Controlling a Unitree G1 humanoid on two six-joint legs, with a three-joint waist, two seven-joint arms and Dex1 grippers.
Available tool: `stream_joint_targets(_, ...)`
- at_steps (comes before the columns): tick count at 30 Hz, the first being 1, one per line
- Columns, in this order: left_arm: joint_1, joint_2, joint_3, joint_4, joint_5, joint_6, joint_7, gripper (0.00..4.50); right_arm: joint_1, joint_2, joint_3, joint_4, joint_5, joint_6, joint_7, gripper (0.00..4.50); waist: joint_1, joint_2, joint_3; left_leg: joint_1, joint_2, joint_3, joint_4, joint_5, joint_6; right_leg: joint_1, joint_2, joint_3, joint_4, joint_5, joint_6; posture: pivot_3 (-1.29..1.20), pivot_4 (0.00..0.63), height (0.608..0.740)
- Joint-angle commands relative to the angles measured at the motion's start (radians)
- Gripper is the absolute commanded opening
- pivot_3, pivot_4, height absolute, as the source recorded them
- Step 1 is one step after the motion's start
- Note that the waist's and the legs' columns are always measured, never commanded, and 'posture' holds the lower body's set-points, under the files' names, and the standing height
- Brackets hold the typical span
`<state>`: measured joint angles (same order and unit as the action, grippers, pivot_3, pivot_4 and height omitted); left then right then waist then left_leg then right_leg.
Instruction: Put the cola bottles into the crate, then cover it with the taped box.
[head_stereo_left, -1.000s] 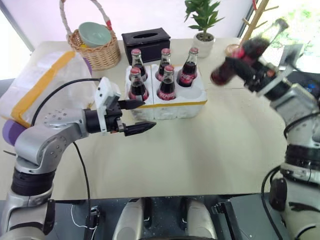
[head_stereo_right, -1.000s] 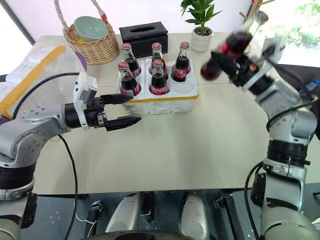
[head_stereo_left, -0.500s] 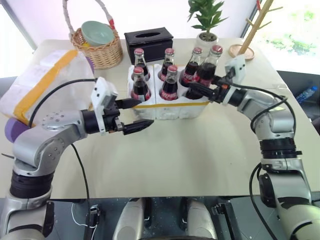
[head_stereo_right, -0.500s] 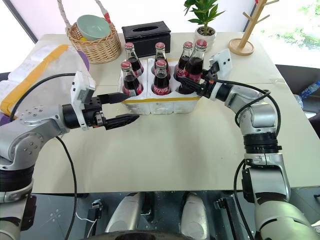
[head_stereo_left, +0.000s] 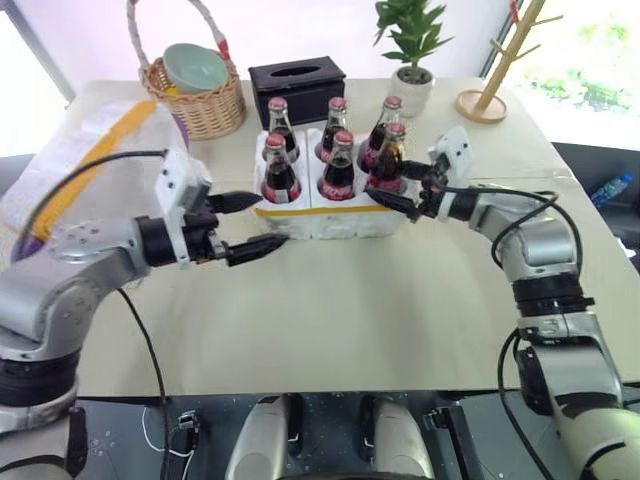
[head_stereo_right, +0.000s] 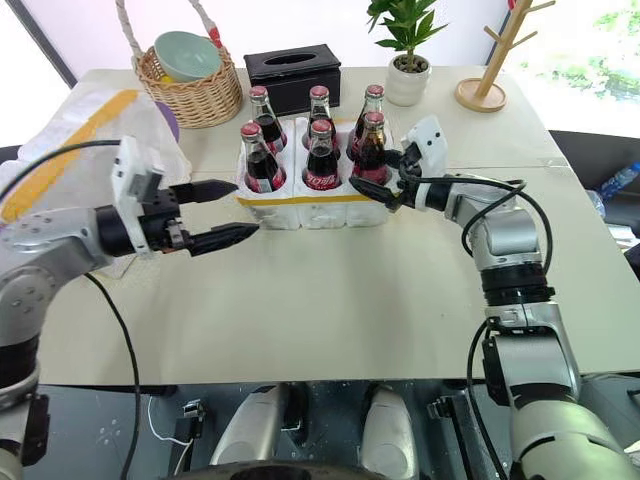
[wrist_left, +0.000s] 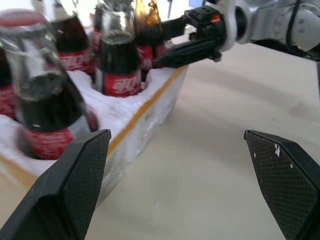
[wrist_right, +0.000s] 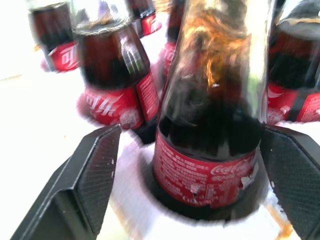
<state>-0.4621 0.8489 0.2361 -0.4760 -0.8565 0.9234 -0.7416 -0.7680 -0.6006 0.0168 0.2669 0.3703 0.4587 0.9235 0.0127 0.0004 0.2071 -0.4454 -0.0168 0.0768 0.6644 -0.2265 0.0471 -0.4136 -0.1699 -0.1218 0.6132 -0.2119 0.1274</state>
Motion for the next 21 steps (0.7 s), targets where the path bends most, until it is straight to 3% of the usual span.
stream_joint_targets(1, -0.032, 0.150, 0.179, -0.051, -0.106, 0.114, 0.007, 4.50, -0.013, -0.132, -0.071, -0.139, 0.085, 0.044, 0.161, 4.40, -0.003, 0.000, 0.000, 0.000, 0.000, 0.000, 0.000, 0.000, 0.000, 0.000, 0.000, 0.000, 0.000, 0.000, 0.000, 0.00, 0.150, 0.736)
stream_joint_targets(4, -0.053, 0.306, 0.328, -0.021, -0.204, 0.256, 0.016, 4.50, -0.035, -0.239, -0.120, -0.177, 0.171, 0.091, 0.299, 4.40, -0.005, 0.000, 0.001, -0.003, 0.001, 0.002, -0.001, 0.000, 0.000, -0.005, 0.001, 0.002, 0.000, 0.000, 0.000, 0.00, 0.150, 0.736)
stream_joint_targets(7, -0.031, 0.569, 0.536, 0.046, -0.213, 0.546, -0.069, 4.50, -0.113, -0.317, -0.134, -0.100, 0.201, 0.111, 0.414, 4.40, -0.017, -0.001, 0.001, -0.004, 0.002, 0.002, -0.001, 0.000, -0.001, -0.007, 0.003, 0.002, 0.000, 0.000, 0.000, 0.00, 0.150, 0.736)
stream_joint_targets(9, 0.086, 0.689, 0.679, 0.073, -0.150, 0.664, -0.151, 4.50, -0.146, -0.341, -0.121, -0.054, 0.193, 0.104, 0.468, 4.40, -0.029, -0.002, 0.002, -0.005, 0.003, 0.004, -0.001, -0.001, -0.001, -0.008, 0.003, 0.003, 0.000, -0.001, 0.000, 0.00, 0.150, 0.736)
stream_joint_targets(10, 0.243, 0.713, 0.807, 0.068, -0.062, 0.686, -0.225, 4.50, -0.163, -0.347, -0.114, -0.027, 0.180, 0.072, 0.499, 4.40, -0.033, -0.001, 0.001, -0.004, 0.003, 0.005, -0.002, -0.001, -0.002, -0.008, 0.003, 0.004, -0.001, -0.001, 0.002, 0.00, 0.150, 0.736)
stream_joint_targets(13, 0.665, 0.679, 1.135, 0.010, 0.151, 0.691, -0.406, 4.50, -0.201, -0.344, -0.102, 0.022, 0.155, 0.021, 0.544, 4.40, -0.034, 0.003, 0.001, 0.003, 0.003, 0.009, -0.007, -0.003, -0.005, -0.007, 0.003, 0.007, -0.001, -0.002, 0.000, 0.00, 0.150, 0.736)
stream_joint_targets(16, 1.212, 0.486, 1.425, -0.022, 0.441, 0.509, -0.605, 4.50, -0.249, -0.321, -0.087, 0.059, 0.153, 0.012, 0.579, 4.40, -0.048, 0.002, 0.001, 0.001, 0.008, 0.013, -0.012, 0.001, -0.012, -0.014, 0.005, 0.007, 0.000, -0.001, -0.005, 0.00, 0.150, 0.736)
stream_joint_targets(18, 1.383, 0.406, 1.459, 0.001, 0.508, 0.393, -0.657, 4.50, -0.267, -0.296, -0.080, 0.072, 0.150, -0.002, 0.583, 4.40, -0.058, -0.001, 0.001, 0.001, 0.010, 0.017, -0.017, 0.002, -0.013, -0.018, 0.005, 0.008, -0.001, -0.002, -0.008, 0.00, 0.150, 0.736)
stream_joint_targets(21, 1.405, 0.403, 1.371, 0.071, 0.542, 0.330, -0.637, 4.50, -0.265, -0.279, -0.079, 0.057, 0.151, -0.001, 0.577, 4.40, -0.043, 0.000, 0.000, 0.002, 0.013, 0.015, -0.016, -0.001, -0.017, -0.021, 0.007, 0.005, -0.001, -0.006, -0.014, 0.00, 0.150, 0.736)
